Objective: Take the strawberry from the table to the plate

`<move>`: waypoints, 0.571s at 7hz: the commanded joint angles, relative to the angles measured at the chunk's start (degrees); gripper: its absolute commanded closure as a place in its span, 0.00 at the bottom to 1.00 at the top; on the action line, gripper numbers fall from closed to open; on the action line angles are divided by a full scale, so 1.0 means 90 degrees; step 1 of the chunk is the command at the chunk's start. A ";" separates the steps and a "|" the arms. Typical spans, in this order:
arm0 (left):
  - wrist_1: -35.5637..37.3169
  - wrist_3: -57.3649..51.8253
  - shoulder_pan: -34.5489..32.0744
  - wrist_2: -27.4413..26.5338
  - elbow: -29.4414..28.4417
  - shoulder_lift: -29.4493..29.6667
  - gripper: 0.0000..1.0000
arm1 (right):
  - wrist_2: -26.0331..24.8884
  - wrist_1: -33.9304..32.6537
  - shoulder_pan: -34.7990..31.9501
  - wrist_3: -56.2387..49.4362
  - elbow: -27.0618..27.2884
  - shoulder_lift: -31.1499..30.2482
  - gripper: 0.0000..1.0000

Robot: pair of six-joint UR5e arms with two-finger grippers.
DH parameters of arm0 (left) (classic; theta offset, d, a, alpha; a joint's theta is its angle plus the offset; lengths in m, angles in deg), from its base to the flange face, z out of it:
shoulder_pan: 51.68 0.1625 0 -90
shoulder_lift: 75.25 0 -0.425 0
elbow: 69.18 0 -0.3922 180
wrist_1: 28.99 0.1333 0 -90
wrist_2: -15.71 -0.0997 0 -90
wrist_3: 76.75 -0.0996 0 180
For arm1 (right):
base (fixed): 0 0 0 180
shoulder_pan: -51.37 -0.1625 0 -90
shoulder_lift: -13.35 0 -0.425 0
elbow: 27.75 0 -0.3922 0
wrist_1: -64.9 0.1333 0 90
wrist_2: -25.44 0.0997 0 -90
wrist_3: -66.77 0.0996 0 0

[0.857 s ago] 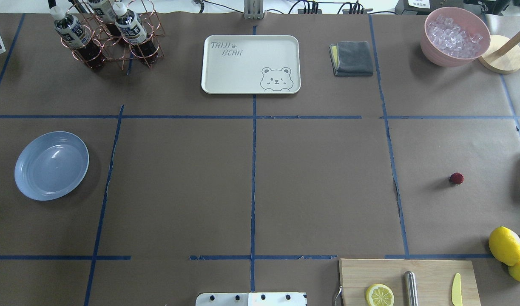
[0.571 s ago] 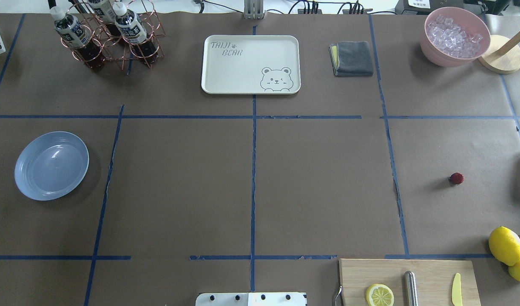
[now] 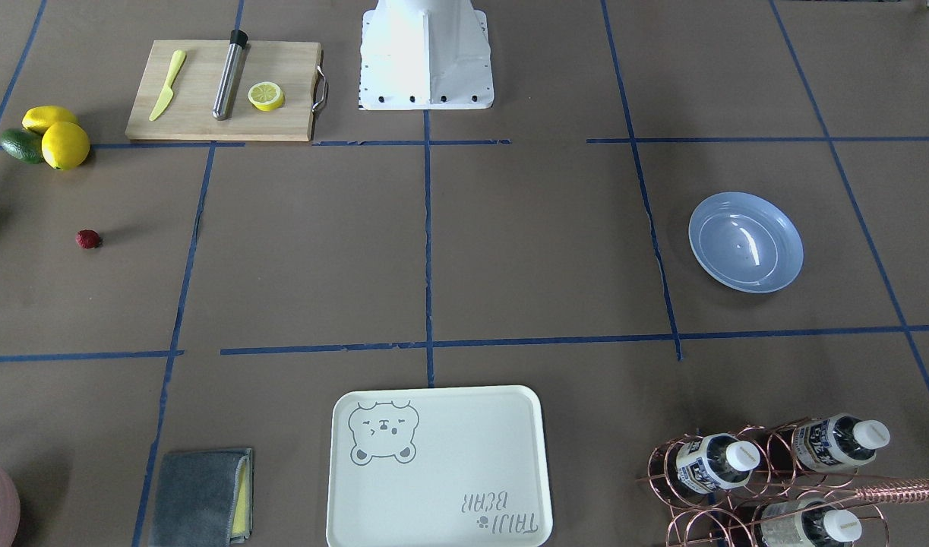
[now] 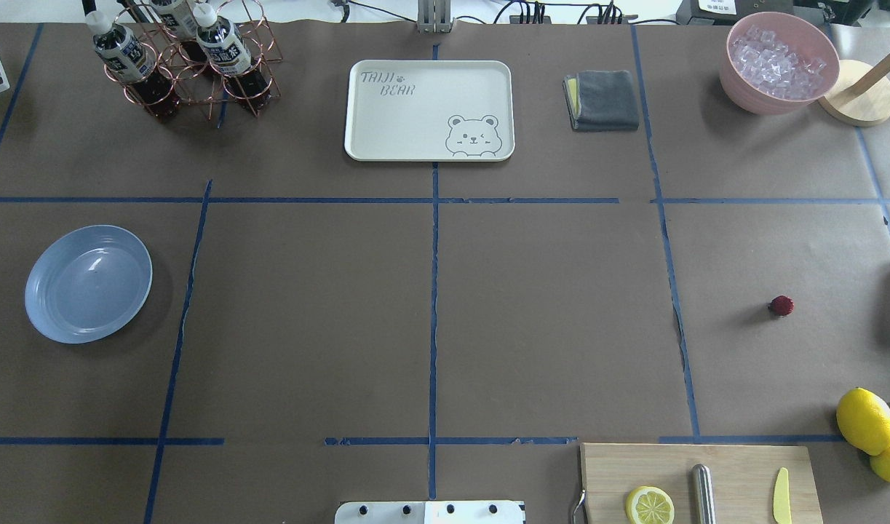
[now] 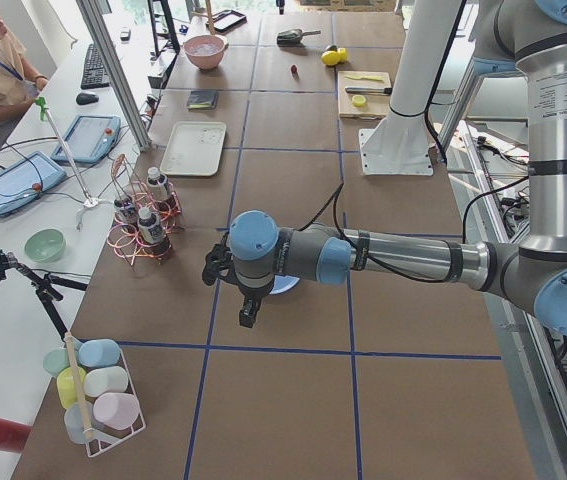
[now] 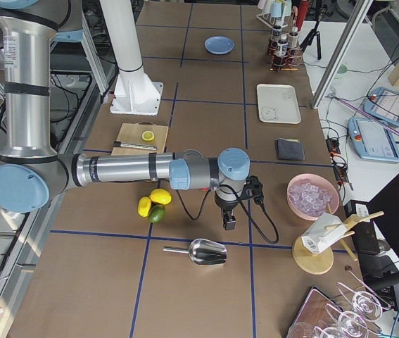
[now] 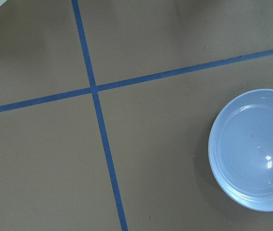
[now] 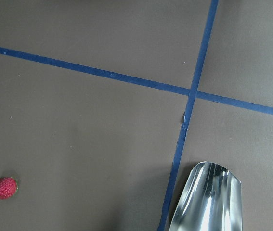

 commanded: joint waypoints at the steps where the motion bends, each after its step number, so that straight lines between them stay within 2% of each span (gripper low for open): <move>1: -0.0789 0.0058 0.0263 0.0337 -0.0146 -0.0080 0.00 | 0.0042 0.0052 0.0018 0.0047 -0.0004 -0.0013 0.00; 3: -0.1154 0.0117 0.0790 0.0358 -0.0380 -0.0070 0.00 | 0.0372 0.0071 0.0018 0.0038 -0.0023 -0.0169 0.00; 4: -0.1426 0.0842 0.1170 0.0339 -0.0633 0.0037 0.00 | 0.0607 0.0071 0.0018 0.0047 -0.0004 -0.0179 0.00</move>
